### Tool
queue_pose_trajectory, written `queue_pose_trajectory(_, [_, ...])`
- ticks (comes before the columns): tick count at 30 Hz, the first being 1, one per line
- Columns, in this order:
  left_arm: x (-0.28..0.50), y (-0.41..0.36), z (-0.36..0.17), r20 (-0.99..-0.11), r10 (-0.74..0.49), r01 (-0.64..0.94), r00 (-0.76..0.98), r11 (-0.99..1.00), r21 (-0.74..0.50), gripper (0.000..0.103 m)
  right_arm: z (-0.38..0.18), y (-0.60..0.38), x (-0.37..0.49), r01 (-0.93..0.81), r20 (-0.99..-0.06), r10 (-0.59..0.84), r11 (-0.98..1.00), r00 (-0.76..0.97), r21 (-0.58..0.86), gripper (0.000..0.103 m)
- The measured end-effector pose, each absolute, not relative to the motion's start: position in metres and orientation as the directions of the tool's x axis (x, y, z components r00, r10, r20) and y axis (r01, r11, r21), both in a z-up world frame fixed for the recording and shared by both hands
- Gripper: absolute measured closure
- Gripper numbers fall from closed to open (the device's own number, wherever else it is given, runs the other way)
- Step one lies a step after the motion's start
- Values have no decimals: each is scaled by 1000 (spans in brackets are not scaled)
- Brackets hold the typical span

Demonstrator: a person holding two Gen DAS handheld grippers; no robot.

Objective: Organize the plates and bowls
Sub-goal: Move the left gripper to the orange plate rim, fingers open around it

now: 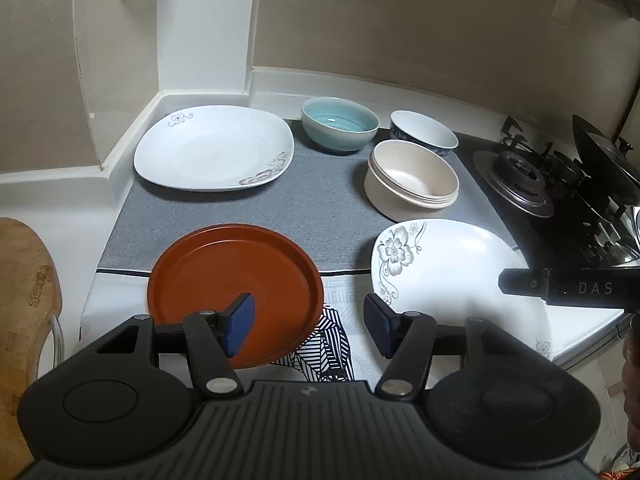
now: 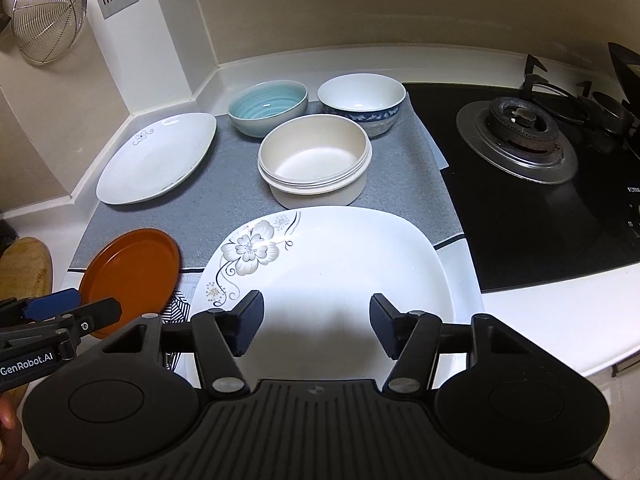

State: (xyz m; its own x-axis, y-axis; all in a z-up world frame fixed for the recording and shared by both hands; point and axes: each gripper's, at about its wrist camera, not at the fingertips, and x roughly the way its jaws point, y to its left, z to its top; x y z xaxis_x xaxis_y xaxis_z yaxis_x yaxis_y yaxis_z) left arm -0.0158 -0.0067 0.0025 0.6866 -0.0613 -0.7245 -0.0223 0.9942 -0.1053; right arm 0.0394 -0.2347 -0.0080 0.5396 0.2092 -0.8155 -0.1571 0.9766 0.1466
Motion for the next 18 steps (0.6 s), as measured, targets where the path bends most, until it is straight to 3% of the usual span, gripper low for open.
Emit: queue_pose_trajectory(18, [-13,3,1,-730,-45,-55,682,992,-113,39,-12,-219,47,-200,-825,228,969,518,143,40])
